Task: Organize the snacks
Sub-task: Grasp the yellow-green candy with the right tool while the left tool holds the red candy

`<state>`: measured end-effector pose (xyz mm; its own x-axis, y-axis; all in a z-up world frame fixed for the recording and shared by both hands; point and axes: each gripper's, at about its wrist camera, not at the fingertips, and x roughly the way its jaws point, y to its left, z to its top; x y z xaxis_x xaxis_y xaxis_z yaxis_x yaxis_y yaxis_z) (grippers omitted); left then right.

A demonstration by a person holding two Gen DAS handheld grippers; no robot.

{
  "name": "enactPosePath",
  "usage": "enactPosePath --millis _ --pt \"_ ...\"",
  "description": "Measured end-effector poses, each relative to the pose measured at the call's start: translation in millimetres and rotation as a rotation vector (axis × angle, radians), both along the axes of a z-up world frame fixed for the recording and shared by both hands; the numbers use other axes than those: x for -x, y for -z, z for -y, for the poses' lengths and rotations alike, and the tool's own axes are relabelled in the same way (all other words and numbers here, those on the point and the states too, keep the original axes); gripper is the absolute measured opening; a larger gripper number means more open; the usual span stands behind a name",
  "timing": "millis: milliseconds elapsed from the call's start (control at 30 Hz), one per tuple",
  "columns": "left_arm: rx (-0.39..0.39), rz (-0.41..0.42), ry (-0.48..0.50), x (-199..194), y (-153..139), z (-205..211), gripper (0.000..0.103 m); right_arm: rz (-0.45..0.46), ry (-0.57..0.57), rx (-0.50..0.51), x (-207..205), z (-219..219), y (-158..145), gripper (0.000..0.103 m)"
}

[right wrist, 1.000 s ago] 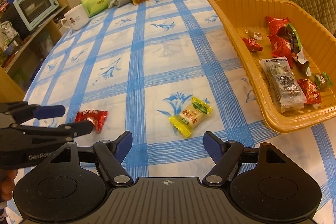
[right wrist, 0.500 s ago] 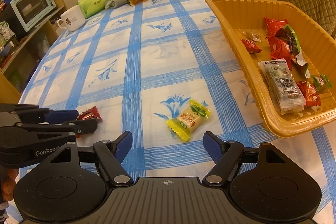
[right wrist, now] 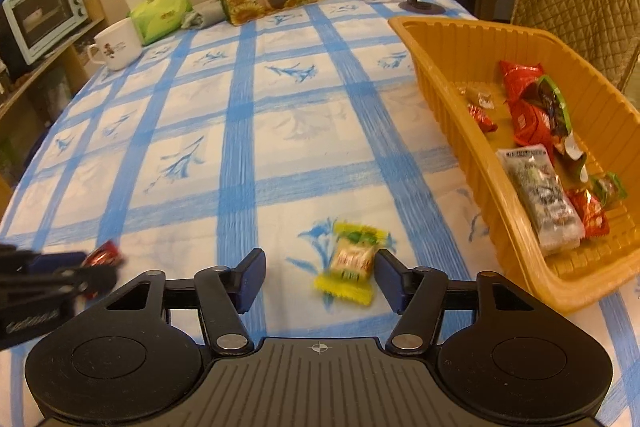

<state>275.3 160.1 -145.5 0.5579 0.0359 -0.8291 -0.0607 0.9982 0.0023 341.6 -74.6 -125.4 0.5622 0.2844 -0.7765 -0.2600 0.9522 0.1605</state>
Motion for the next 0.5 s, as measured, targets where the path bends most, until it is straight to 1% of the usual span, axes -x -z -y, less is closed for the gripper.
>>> enactPosePath --millis 67,200,300,400,467,500 --pt "0.002 -0.001 -0.014 2 0 -2 0.025 0.017 -0.012 0.03 -2 -3 1 0.052" --pt "0.009 -0.004 -0.035 5 -1 -5 0.025 0.036 -0.039 0.057 -2 -4 3 0.048" --pt "0.013 -0.005 -0.046 8 -1 -5 0.025 0.051 -0.071 0.07 1 -2 4 0.043" --pt "0.014 -0.007 -0.052 11 -2 -4 0.024 0.057 -0.108 0.074 3 0 4 0.033" --pt "0.013 -0.009 -0.054 11 -2 -3 0.024 0.054 -0.13 0.077 5 0 3 0.022" --pt "0.016 -0.011 -0.056 12 -2 -2 0.024 0.05 -0.139 0.078 5 0 3 0.022"
